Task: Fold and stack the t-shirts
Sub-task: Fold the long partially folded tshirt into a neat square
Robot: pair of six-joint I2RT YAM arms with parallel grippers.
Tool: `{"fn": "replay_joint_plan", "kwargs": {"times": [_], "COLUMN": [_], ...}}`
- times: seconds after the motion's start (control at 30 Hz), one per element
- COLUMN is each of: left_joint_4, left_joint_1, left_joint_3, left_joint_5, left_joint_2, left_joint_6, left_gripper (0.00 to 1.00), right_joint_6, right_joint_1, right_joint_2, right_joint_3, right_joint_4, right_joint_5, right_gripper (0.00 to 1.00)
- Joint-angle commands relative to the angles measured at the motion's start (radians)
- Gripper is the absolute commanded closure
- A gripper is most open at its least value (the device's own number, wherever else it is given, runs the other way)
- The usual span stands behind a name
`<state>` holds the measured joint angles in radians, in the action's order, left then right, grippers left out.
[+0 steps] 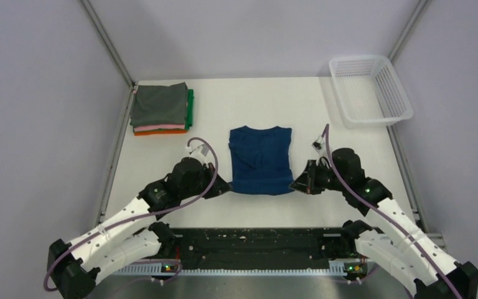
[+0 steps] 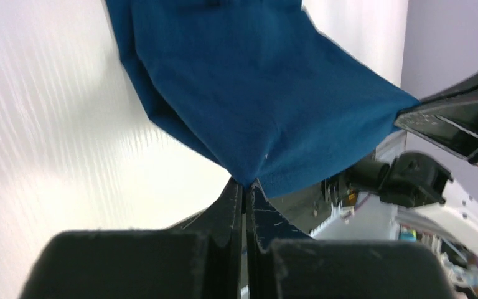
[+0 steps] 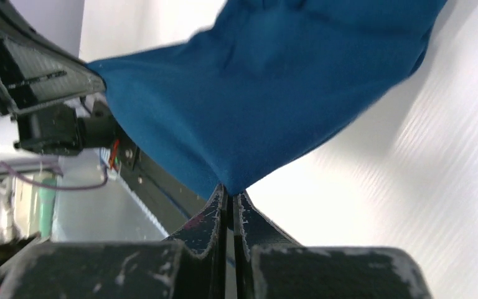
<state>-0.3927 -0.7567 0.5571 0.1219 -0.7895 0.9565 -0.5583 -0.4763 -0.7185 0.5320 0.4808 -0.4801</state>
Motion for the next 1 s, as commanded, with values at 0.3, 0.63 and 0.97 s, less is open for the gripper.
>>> {"fn": "replay_joint_plan", "kwargs": {"times": [0.3,0.63,0.97], "left_joint_4": [-0.029,0.018,-0.057], "left_joint_1": [0.071,0.296,0.391], "left_joint_3": [0.406,0.629,0.912], "left_joint_5": [-0.3,-0.163,-0.037], "left_joint_2": [-0.301,-0.643,-0.988], "left_joint_6": [-0.175,-0.284,-0.329], "left_gripper": [1.0,1.0,1.0], "right_joint_6": [0.051,0.032,0.037], "right_joint_1": [0.087,0.196,0.215], "right_joint_2": [-0.271,-0.596,-0.821], "right_joint_3": [0.312,0.466,0.583], "right_joint_4": [-0.072,-0.206,-0.28], "right_joint_5": [0.274,0.275,0.434], "right_gripper": [1.0,1.0,1.0]}}
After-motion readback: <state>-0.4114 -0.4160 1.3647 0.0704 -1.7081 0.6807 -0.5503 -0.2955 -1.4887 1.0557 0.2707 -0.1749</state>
